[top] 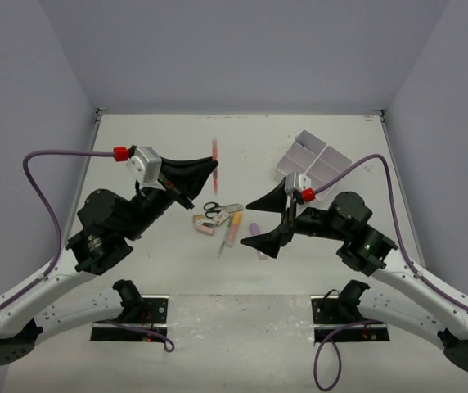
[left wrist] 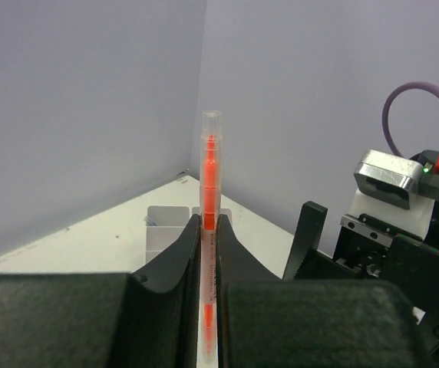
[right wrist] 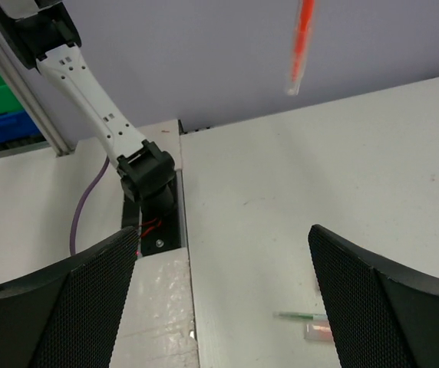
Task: Sort the stationery into containers
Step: Close the pen cap on the pen.
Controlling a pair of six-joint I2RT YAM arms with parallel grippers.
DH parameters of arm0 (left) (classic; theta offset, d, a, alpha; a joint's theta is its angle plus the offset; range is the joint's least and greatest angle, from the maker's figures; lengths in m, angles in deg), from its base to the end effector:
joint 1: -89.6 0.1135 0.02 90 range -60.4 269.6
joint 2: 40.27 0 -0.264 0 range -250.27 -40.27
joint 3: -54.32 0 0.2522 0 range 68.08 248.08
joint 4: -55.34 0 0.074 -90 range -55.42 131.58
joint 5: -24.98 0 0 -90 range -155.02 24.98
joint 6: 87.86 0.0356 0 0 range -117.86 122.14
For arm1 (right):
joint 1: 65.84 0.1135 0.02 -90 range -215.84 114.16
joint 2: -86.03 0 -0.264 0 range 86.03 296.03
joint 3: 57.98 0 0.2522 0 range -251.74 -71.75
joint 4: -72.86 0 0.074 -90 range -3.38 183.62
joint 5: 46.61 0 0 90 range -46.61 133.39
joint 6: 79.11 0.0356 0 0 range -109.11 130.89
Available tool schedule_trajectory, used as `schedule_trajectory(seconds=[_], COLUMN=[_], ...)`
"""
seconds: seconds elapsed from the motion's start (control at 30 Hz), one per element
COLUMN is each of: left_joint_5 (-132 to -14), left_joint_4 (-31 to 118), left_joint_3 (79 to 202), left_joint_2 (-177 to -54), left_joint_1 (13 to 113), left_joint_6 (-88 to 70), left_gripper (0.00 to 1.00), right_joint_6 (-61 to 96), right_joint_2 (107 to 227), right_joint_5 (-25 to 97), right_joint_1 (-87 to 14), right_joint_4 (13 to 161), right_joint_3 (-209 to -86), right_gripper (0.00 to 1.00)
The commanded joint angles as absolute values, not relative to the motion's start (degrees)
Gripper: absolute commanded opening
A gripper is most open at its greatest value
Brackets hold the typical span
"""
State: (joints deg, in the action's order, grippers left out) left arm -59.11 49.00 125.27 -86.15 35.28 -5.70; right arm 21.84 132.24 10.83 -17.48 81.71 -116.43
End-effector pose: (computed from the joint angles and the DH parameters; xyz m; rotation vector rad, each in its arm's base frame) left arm 0.1011 -0.1345 0.4450 0.4239 1.2227 -0.8725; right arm 0.1103 0.1529 0.3637 -0.9729 1.3429 1.2335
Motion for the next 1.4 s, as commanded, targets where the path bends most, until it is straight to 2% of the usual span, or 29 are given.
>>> schedule_trajectory(seconds=[0.0, 0.03, 0.1, 0.33, 0.87, 1.03, 1.17, 1.2, 1.23, 1.27, 1.3, 1.33, 1.37], left_joint_5=[-57.5, -58.57, -59.94, -63.23, -69.27, -69.85, -70.67, -71.06, -71.09, -71.31, -71.49, -71.64, -71.75], left_joint_4=[47.35, 48.0, 48.6, 48.87, 54.35, 55.17, 55.02, 55.02, 55.02, 54.95, 54.89, 54.82, 54.71], left_joint_3=[126.59, 125.83, 125.21, 124.34, 120.12, 119.88, 119.76, 119.76, 119.76, 119.68, 119.62, 119.58, 119.58], left_joint_2=[-85.89, -85.8, -85.89, -86.41, -86.59, -86.42, -86.7, -86.76, -86.77, -86.77, -86.63, -86.48, -86.37], left_joint_1=[35.59, 35.58, 35.64, 35.64, 35.64, 35.64, 35.64, 35.64, 35.64, 35.64, 35.64, 35.65, 35.71], left_joint_6=[-19.45, -20.43, -22.82, -26.13, -28.53, -28.71, -28.57, -28.37, -28.36, -27.99, -27.55, -27.1, -26.61], left_gripper=[0.0, 0.0, 0.0, 0.0, 0.0, 0.0, 0.0, 0.0, 0.0, 0.0, 0.0, 0.0, 0.0], right_joint_6=[18.65, 20.07, 23.64, 28.23, 32.51, 32.03, 31.75, 31.56, 31.46, 31.45, 31.55, 31.63, 31.63], right_joint_2=[132.58, 132.84, 133.33, 137.22, 145.14, 145.88, 145.27, 145.27, 145.19, 144.96, 144.78, 144.63, 144.52], right_joint_5=[11.12, 11.92, 13.66, 9.19, 5.29, 5.57, 5.74, 5.94, 5.95, 6.39, 7.26, 8.03, 8.31], right_joint_1=[-17.41, -17.41, -17.41, -17.42, -17.41, -17.41, -17.5, -17.5, -17.5, -17.43, -17.41, -17.41, -17.41], right_joint_4=[78.68, 77.67, 75.72, 77.43, 79.58, 79.36, 78.89, 78.89, 78.96, 78.97, 78.88, 78.76, 78.59], right_joint_3=[-118.38, -118.84, -119.49, -126.07, -133.66, -133.97, -133.8, -133.8, -133.8, -133.65, -133.44, -133.23, -133.07], right_gripper=[0.86, 0.79, 0.75, 0.75, 0.58, 0.46, 0.31, 0.24, 0.24, 0.12, 0.05, 0.0, 0.0])
